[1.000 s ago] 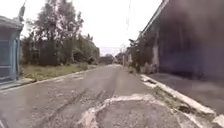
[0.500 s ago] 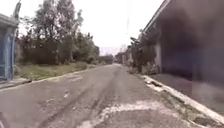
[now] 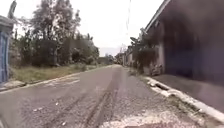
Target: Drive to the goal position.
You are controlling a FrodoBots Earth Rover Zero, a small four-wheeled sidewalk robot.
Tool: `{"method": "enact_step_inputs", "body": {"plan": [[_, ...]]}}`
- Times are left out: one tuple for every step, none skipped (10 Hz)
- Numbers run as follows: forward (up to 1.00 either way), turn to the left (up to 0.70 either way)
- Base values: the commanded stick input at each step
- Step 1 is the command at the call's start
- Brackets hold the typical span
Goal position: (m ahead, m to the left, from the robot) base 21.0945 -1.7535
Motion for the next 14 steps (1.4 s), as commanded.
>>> {"method": "enact_step_inputs", "body": {"plan": [[0.70,0.00],[0.70,0.00],[0.70,0.00],[0.70,0.00],[0.70,0.00],[0.70,0.00],[0.70,0.00],[0.70,0.00],[0.70,0.00],[0.70,0.00],[0.70,0.00],[0.70,0.00],[0.70,0.00],[0.70,0.00]]}}
